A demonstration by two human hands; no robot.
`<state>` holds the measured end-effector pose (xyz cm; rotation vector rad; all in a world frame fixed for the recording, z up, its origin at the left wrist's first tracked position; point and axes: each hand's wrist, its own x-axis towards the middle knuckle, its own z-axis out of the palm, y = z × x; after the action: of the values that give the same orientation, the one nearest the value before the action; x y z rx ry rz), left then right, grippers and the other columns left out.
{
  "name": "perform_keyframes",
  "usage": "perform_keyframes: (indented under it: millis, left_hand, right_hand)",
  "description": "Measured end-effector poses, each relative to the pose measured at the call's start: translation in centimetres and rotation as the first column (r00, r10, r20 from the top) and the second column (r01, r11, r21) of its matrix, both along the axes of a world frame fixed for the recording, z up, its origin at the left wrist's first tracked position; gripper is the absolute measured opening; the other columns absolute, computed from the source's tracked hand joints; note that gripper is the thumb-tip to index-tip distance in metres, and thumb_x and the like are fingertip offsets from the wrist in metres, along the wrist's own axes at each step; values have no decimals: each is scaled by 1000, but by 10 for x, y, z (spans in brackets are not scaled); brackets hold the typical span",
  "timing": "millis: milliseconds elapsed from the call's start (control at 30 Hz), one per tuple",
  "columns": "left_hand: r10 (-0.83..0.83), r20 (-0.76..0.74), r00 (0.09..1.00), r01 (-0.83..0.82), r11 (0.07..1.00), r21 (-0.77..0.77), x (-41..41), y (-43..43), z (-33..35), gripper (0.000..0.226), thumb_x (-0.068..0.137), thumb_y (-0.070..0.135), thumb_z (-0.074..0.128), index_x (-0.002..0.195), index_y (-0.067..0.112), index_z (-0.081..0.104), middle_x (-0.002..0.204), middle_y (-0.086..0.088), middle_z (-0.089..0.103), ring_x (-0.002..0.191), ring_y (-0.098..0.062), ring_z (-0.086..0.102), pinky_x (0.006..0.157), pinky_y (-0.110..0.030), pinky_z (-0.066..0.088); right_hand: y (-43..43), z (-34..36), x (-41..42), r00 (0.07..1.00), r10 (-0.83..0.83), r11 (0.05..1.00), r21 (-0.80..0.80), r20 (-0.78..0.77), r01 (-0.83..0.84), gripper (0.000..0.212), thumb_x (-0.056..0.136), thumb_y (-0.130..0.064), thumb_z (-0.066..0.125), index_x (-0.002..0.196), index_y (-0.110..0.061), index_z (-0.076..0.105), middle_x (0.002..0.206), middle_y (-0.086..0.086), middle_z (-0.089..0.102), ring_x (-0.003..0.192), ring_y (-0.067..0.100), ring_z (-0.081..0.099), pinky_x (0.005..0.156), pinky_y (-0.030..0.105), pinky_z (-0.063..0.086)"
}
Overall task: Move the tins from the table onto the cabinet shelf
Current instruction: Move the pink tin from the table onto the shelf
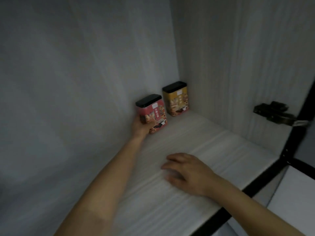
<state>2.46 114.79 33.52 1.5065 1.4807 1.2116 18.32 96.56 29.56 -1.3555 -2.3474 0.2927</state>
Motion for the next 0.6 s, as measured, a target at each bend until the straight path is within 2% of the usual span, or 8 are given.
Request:
perform_keyframes:
  millis: [100,167,233,333,400,467,533,600]
  left_hand:
    - [49,-12,999,-48,998,31,19,30,-8,44,67,9,79,105,-2,59,114,-22,67,99,-29,66,85,-44,55]
    - [136,2,991,-135,988,68,27,37,-12,33,66,6,79,84,10,51,104,-23,68,88,-27,67,73,-38,55]
    - [180,-4,984,-178,975,133,30,38,-18,40,65,6,79,70,23,43,91,-18,67,77,-24,65,64,-31,50]
    - [166,-53,985,-154,970,189,28,41,-24,32,64,11,79,60,27,52,80,-16,69,61,-17,62,54,-22,48]
    - [151,-123,981,-128,975,180,26,42,-25,13,64,15,79,67,8,69,81,-20,73,67,-23,69,56,-37,58]
    - [124,-163,979,-106,987,118,27,42,-25,29,65,19,79,85,-1,73,88,-22,74,77,-27,72,65,-46,60]
    - [84,-143,986,-78,996,45,27,35,-21,34,66,21,78,93,1,72,95,-19,74,83,-25,71,73,-44,61]
    - [67,-165,984,-71,997,-16,21,23,-19,47,69,23,77,108,0,65,113,-21,68,98,-25,66,89,-39,55]
  right_hand:
    - [-1,-2,0,1000,-9,1000,4,-9,9,40,89,-48,47,127,-34,46,145,2,42,134,15,35,112,28,24]
    - [-1,-1,-1,1000,-16,1000,-4,-25,16,40,89,-47,49,127,-33,48,144,3,44,134,17,36,113,30,25]
    - [-2,-1,-1,999,-16,1000,0,-37,16,40,88,-44,51,126,-30,50,142,5,46,132,19,38,112,32,26]
    - [-3,0,-2,999,-6,1000,12,-44,7,40,89,-43,52,126,-29,50,142,6,46,132,20,39,112,32,25]
    - [-2,-1,-2,999,-3,1000,3,-41,3,41,89,-44,51,127,-30,48,144,4,43,134,18,36,113,32,23]
    - [-3,-1,-2,999,-2,1000,-1,-40,2,42,89,-44,50,129,-32,46,146,3,41,136,17,33,114,32,21]
    - [-2,-1,-2,999,-1,1000,-19,-39,0,42,89,-45,50,129,-33,46,147,2,40,136,16,32,114,34,22]
    - [-2,-1,-3,1000,8,1000,-28,-23,-9,42,89,-46,50,129,-34,45,147,2,39,136,16,32,114,34,23]
